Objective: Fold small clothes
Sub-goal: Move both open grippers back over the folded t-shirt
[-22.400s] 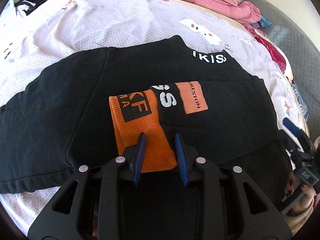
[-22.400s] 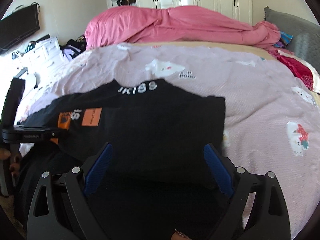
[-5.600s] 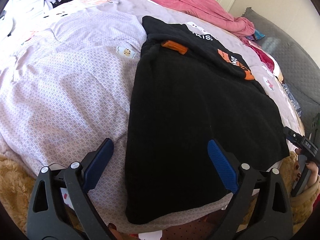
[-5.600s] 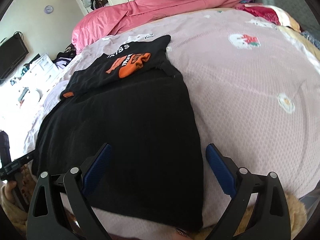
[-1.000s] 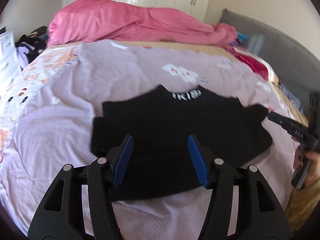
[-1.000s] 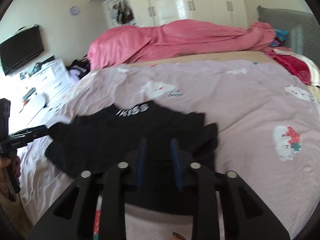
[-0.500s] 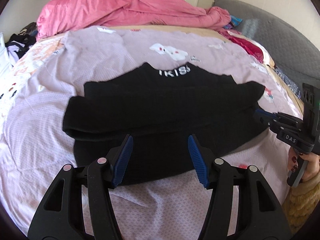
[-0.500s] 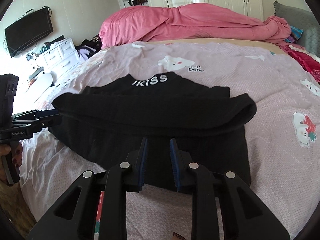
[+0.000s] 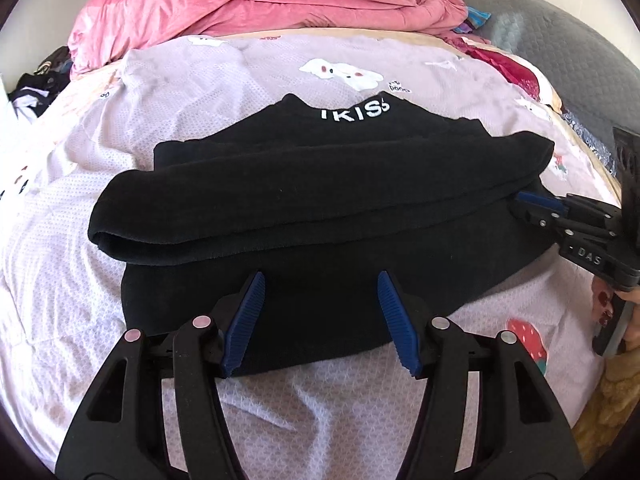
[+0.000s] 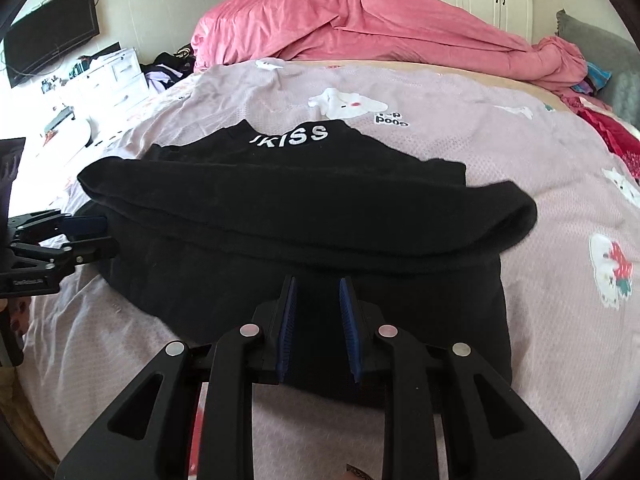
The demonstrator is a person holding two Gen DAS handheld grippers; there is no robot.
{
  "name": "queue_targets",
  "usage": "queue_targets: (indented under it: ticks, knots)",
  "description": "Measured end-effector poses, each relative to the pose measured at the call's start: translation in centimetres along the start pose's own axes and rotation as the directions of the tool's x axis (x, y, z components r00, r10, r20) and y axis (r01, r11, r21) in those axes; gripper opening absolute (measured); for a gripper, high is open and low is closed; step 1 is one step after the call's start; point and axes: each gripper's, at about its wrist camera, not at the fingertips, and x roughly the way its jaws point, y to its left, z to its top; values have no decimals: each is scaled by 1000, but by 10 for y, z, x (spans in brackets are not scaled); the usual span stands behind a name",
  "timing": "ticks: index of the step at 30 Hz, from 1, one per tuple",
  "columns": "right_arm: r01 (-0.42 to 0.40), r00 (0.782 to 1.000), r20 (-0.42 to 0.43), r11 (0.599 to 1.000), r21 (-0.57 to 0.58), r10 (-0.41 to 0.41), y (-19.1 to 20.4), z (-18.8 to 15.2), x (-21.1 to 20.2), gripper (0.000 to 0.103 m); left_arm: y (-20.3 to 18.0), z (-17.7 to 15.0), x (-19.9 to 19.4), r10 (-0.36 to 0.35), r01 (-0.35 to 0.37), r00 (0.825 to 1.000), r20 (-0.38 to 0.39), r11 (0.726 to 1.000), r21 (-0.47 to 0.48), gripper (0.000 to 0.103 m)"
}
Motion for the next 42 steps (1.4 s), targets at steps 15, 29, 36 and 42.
queue_targets:
  ticks: [15, 29, 36, 42]
  knots:
    - [10, 1000, -14, 999, -33, -11, -15, 42, 36, 22, 28, 29, 19, 56, -56, 998, -14, 998, -37, 58]
    - [24, 995, 95, 999, 30, -26, -40, 66, 35, 35, 73, 81, 29, 69, -52, 987, 143, 992, -119, 63]
    - [64, 983, 162, 989, 131, -85, -73, 68, 17, 47, 106, 92, -9, 104, -47, 967, 232, 970, -239, 72]
    - [113, 984, 112, 969, 220, -140, -105, 61, 19, 58, 137, 77, 1, 76, -19, 986, 147, 934, -357, 72]
